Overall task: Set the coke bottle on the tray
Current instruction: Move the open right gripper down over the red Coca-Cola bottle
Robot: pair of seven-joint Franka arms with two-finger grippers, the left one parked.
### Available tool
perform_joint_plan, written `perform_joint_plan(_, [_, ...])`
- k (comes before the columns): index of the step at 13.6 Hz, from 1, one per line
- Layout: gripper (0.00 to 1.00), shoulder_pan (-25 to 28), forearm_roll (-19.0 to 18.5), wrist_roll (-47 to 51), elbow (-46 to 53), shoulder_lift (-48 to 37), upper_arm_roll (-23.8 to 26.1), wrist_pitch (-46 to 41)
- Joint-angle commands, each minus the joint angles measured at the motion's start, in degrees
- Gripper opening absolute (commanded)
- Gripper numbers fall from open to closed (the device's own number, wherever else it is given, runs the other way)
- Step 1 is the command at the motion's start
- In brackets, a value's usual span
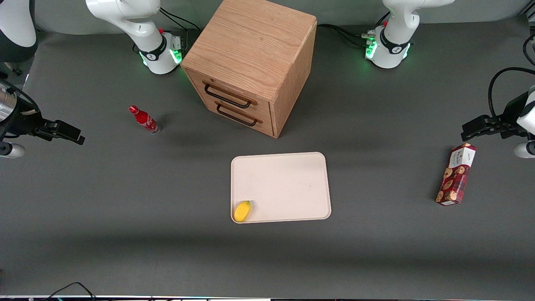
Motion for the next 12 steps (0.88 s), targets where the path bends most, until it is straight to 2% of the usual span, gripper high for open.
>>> perform_joint_plan(1, [1.0,-0.18,1.37,-1.36,-2.05,-1.68,-0.21,1.03])
perform_joint_plan(4, [1.0,-0.18,1.02,-1.01,-4.15,-1.59,-0.21,0.68])
perform_joint_plan(9, [1.0,-0.53,-0.03,-1.71,-20.56,-6.85,-0.21,-0.81])
perform_joint_plan(11, [1.0,-0.35,-3.96,-1.62,-29.6,-11.93,0.06,-0.03])
perform_joint_plan(12, [1.0,-0.35,-4.16,-1.62,-33.04,-14.66,0.06,0.58])
